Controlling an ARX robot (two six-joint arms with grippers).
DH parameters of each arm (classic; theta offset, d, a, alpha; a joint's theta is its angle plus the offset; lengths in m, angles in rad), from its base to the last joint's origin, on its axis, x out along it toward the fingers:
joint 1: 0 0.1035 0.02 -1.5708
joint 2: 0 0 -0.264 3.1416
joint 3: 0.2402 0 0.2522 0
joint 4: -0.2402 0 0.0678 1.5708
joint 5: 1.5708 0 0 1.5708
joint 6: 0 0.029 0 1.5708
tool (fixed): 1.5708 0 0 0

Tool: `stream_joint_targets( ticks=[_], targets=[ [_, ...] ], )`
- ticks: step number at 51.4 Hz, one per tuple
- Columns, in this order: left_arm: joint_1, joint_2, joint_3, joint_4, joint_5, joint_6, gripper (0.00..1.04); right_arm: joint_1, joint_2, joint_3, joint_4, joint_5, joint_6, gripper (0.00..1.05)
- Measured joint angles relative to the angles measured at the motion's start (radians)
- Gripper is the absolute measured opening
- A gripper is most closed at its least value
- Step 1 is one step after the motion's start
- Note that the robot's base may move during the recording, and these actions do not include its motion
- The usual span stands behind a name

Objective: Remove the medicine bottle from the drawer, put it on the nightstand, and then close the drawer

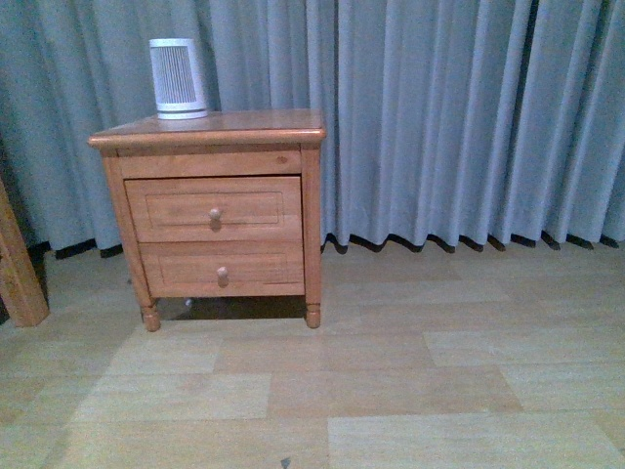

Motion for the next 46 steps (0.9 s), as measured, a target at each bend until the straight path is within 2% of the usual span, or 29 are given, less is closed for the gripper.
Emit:
stream_joint_targets(
  ticks=[46],
  targets=[
    [0.0,0.0,0.0,0.0,0.0,0.0,0.98,0.0,0.0,0.0,0.0,0.0,0.0,0.98]
  ],
)
